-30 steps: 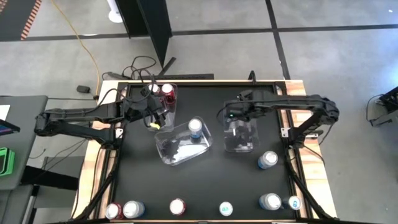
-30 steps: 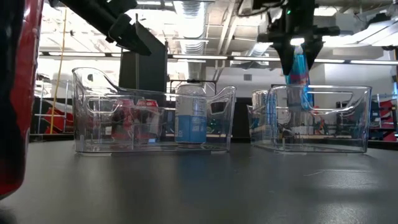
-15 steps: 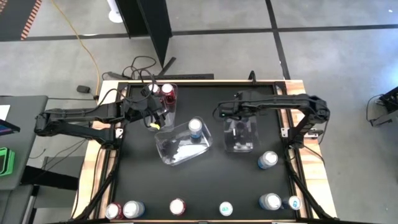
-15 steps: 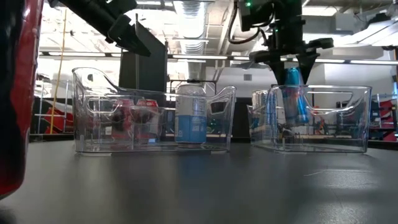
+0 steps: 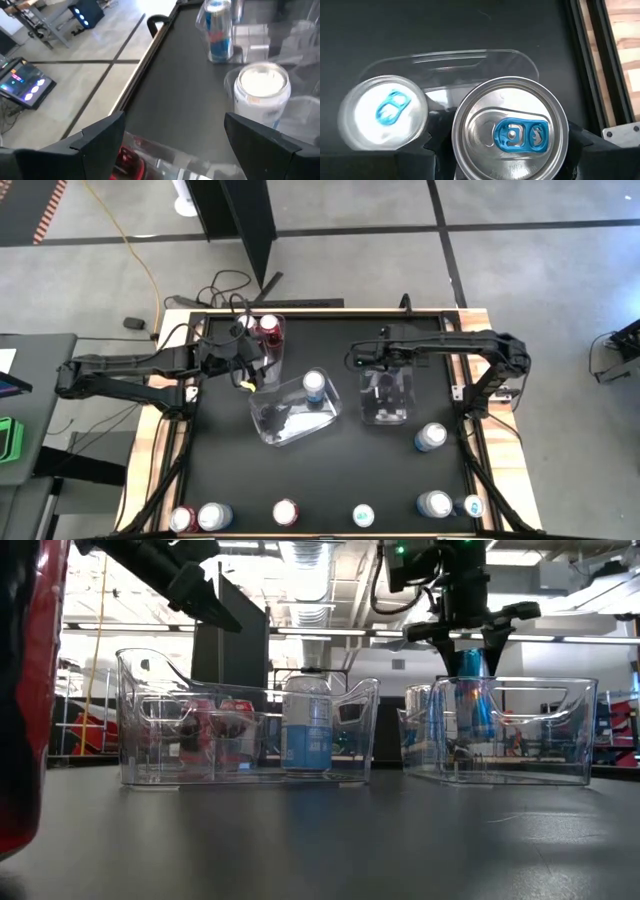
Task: Sort soda cans
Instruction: Put the top blue soda can into the right transparent bin
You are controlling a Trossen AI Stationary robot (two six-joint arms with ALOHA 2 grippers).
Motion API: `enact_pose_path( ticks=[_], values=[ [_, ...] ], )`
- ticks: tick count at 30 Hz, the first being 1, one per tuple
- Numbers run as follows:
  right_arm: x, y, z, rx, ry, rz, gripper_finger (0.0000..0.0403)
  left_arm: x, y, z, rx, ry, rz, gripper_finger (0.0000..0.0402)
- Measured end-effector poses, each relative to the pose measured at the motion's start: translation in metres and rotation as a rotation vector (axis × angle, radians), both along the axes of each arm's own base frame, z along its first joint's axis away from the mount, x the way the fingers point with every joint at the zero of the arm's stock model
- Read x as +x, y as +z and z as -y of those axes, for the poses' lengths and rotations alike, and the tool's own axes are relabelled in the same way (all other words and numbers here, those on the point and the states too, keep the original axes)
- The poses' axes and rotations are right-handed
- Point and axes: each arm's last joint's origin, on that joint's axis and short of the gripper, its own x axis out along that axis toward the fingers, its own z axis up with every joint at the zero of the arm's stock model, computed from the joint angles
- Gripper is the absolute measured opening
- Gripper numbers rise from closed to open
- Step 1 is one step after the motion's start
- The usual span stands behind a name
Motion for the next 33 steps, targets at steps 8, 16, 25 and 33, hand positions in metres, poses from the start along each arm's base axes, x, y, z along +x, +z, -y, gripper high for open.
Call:
enact_pose_path(
  ticks=[8, 16, 25, 33],
  values=[
    [-0.011, -0.017, 0.011, 0.021, 0.022, 0.014, 0.024, 0.0, 0.0, 0.0, 0.001, 0.001, 0.006, 0.0335],
    [-0.017, -0.03, 0.022, 0.027, 0.043, 0.024, 0.024, 0.001, 0.001, 0.0, 0.003, 0.0, 0.018, 0.0335],
    [-0.017, -0.041, 0.031, 0.028, 0.051, 0.06, 0.024, 0.001, 0.001, 0.0, 0.003, 0.001, 0.018, 0.0335],
    [-0.019, -0.047, 0.032, 0.027, 0.046, 0.057, 0.0244, 0.001, 0.001, 0.0, 0.003, 0.001, 0.017, 0.0335]
  ],
)
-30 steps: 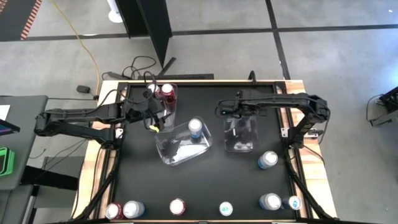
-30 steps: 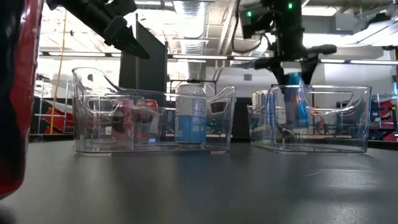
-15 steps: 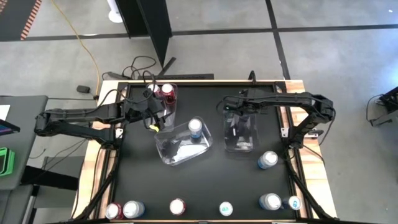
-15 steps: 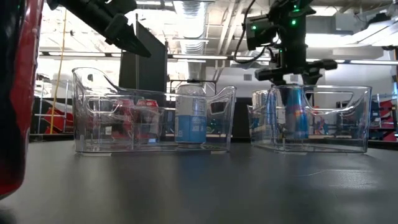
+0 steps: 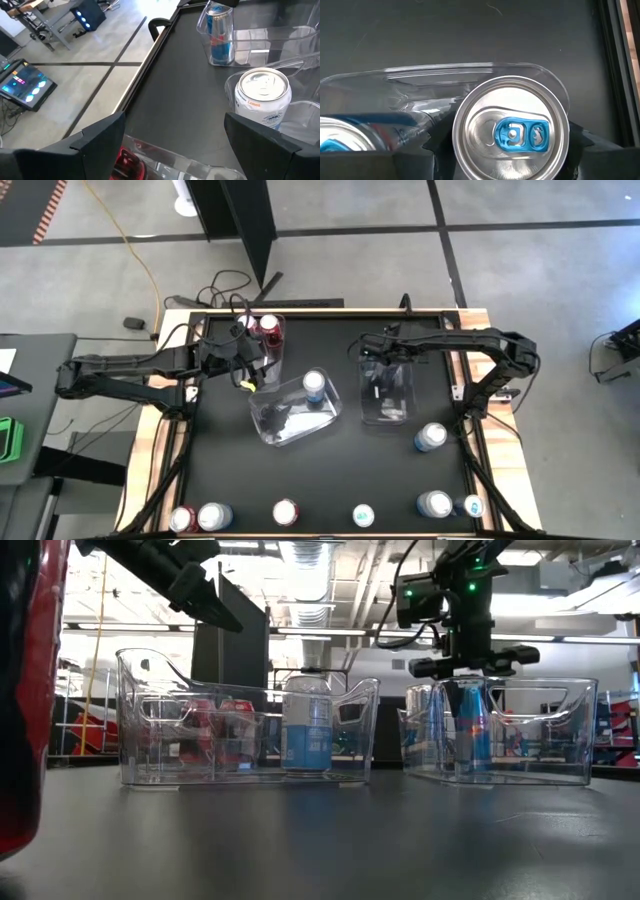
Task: Sort soda cans
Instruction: Put the top blue soda can into the right transparent bin
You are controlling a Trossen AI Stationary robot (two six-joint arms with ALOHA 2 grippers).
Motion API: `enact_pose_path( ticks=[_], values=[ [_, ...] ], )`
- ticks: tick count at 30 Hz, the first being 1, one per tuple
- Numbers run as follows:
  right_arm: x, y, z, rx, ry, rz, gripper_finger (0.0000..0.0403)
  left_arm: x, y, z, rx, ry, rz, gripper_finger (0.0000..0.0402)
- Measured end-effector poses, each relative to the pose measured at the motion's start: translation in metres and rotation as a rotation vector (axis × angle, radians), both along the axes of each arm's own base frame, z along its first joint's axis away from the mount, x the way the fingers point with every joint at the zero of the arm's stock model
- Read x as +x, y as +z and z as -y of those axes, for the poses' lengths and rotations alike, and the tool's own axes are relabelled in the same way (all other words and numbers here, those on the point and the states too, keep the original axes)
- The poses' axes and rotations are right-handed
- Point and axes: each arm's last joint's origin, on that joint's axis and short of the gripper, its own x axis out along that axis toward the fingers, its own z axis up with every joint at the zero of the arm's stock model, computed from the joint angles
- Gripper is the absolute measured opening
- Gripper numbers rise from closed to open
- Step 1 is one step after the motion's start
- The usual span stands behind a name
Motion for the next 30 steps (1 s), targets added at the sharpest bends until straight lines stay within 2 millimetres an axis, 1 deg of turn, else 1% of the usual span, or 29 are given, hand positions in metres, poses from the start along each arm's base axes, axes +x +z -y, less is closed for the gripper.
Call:
enact_pose_path(
  ticks=[12, 22, 30],
  values=[
    [0.001, -0.001, -0.001, -0.001, 0.005, 0.004, 0.0273, 0.0, 0.0, 0.0, -0.001, 0.0, -0.003, 0.0335],
    [0.0, 0.0, -0.003, -0.009, 0.011, 0.001, 0.0322, 0.0, -0.001, 0.0, -0.001, 0.0, -0.006, 0.0335],
    [-0.002, 0.016, -0.007, -0.036, 0.023, 0.014, 0.036, 0.0, -0.001, 0.0, -0.002, 0.0, -0.009, 0.0335]
  ],
)
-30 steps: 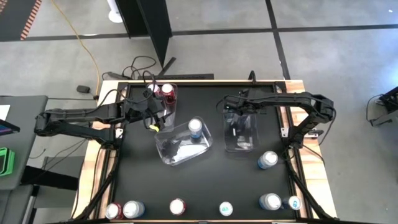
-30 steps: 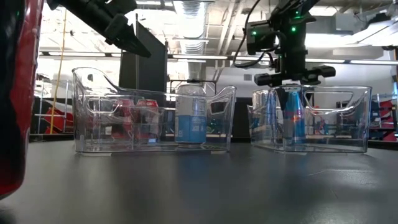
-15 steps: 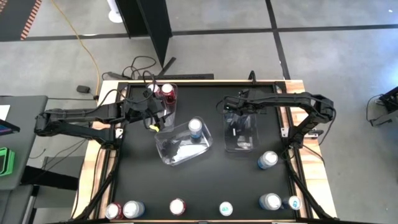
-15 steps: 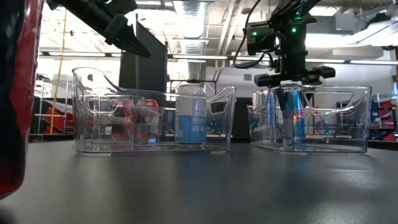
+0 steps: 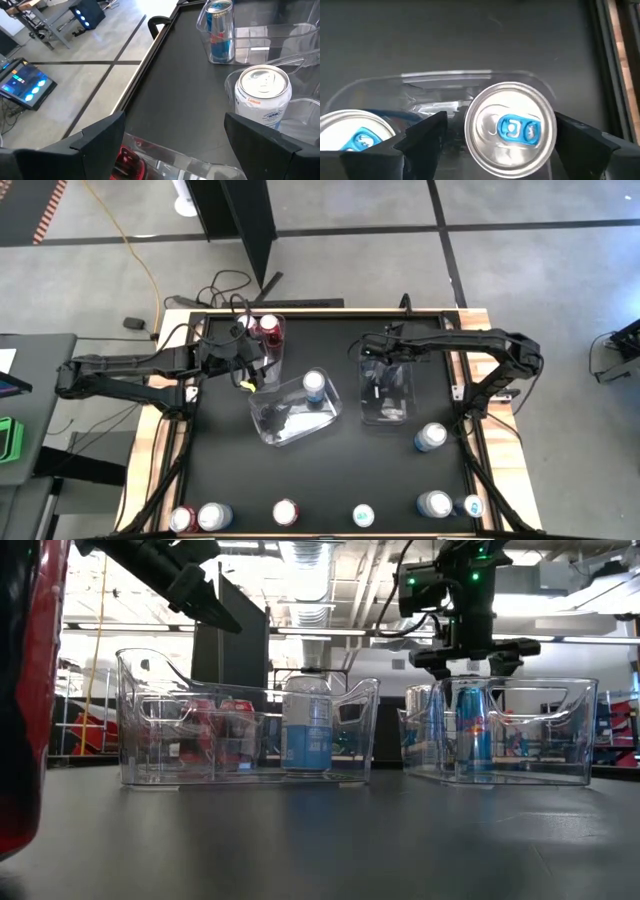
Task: Sort soda cans
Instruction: Put the top blue soda can into the right transparent bin, then put the top white blue soda can into the middle transparent bin
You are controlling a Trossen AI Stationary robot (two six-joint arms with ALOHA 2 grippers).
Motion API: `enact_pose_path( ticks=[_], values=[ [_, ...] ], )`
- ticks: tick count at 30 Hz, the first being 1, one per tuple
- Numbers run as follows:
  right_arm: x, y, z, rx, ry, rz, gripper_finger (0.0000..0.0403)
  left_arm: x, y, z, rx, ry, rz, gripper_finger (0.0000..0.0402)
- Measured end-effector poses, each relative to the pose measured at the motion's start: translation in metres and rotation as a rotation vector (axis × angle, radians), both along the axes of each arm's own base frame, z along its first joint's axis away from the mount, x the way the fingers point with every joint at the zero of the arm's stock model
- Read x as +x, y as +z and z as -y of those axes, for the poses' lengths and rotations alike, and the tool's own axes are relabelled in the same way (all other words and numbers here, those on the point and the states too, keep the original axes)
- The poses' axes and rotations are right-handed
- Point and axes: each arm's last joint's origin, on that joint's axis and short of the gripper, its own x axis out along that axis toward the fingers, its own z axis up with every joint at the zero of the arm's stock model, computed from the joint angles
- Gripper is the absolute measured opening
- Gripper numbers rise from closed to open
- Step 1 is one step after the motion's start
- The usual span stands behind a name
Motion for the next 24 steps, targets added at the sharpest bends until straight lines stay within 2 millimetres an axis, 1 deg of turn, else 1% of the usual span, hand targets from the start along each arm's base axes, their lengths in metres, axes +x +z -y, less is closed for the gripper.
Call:
enact_pose_path(
  ticks=[7, 14, 18, 22, 24],
  values=[
    [-0.003, 0.02, -0.002, -0.044, 0.04, -0.007, 0.0367, 0.0, 0.0, 0.0, 0.0, 0.0, 0.0, 0.0335],
    [-0.01, 0.051, -0.016, -0.152, 0.164, -0.02, 0.0367, 0.0, 0.0, 0.0, -0.001, 0.001, -0.002, 0.0335],
    [-0.016, 0.068, -0.031, -0.197, 0.313, -0.023, 0.0367, 0.0, 0.0, 0.0, 0.0, 0.0, 0.0, 0.0335],
    [-0.021, 0.08, -0.052, -0.217, 0.519, -0.043, 0.0362, 0.001, 0.003, 0.0, 0.006, 0.001, 0.03, 0.0335],
    [-0.026, 0.084, -0.065, -0.199, 0.653, -0.07, 0.036, 0.002, 0.005, 0.0, 0.004, 0.002, 0.044, 0.0335]
  ],
)
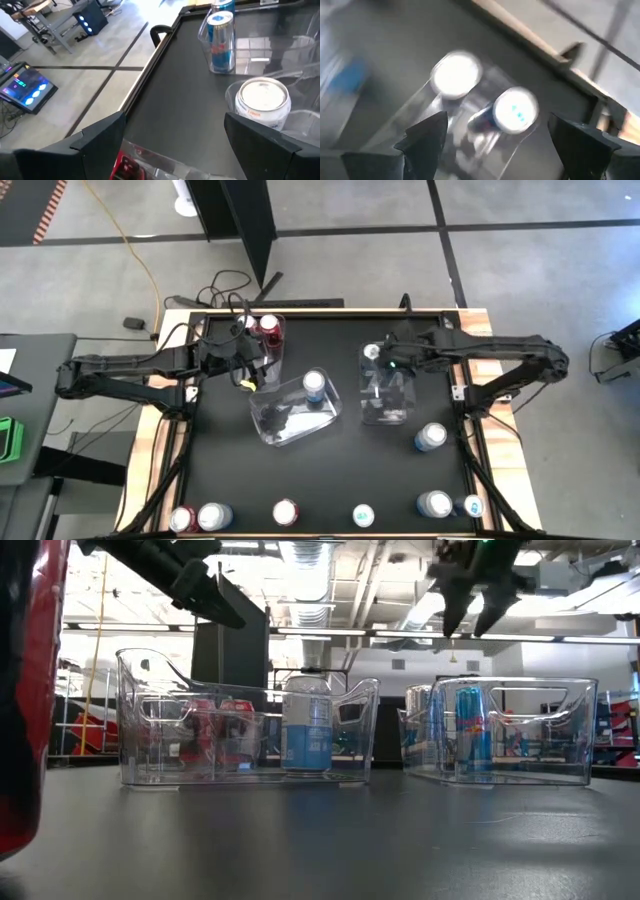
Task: Sort soda cans
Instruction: Put the top white blue soda can into the middle transparent bin
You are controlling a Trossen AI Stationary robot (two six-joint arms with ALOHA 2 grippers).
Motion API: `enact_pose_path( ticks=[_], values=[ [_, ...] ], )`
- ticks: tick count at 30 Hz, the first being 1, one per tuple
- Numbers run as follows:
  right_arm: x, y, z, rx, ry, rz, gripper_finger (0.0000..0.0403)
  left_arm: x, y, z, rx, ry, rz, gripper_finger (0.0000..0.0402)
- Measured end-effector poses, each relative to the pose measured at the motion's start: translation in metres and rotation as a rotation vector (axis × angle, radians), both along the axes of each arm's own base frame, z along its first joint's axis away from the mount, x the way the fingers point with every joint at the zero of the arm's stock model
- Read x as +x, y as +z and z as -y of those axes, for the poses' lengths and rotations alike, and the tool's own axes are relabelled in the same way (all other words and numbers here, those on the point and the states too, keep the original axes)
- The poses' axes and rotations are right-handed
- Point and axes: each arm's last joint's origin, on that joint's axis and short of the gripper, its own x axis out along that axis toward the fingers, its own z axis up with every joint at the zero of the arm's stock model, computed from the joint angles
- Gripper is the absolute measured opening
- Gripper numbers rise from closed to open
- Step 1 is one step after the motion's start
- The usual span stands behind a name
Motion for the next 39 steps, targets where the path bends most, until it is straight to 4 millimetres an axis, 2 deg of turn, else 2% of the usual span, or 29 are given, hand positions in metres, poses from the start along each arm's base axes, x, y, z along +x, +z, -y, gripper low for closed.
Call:
enact_pose_path(
  ticks=[4, 8, 13, 19, 24, 31, 39],
  values=[
    [-0.014, 0.005, -0.029, 0.126, 0.248, -0.081, 0.0357, 0.0, 0.005, 0.0, -0.031, 0.015, 0.037, 0.0335],
    [-0.037, 0.009, -0.054, 0.24, 0.408, -0.179, 0.0357, 0.001, 0.007, 0.001, -0.067, 0.029, 0.069, 0.0335],
    [-0.06, 0.01, -0.077, 0.357, 0.546, -0.305, 0.0357, 0.001, 0.008, 0.001, -0.12, 0.053, 0.113, 0.0335],
    [-0.073, 0.012, -0.103, 0.463, 0.631, -0.286, 0.0357, 0.001, 0.008, 0.001, -0.176, 0.08, 0.153, 0.0335],
    [-0.08, 0.007, -0.118, 0.474, 0.611, -0.314, 0.0363, 0.001, 0.01, 0.0, -0.187, 0.09, 0.18, 0.0335],
    [-0.09, -0.007, -0.137, 0.48, 0.543, -0.334, 0.0397, 0.002, 0.01, 0.0, -0.184, 0.088, 0.189, 0.0335],
    [-0.097, -0.029, -0.144, 0.494, 0.434, -0.34, 0.0399, 0.002, 0.011, 0.0, -0.161, 0.078, 0.176, 0.0335]
  ],
)
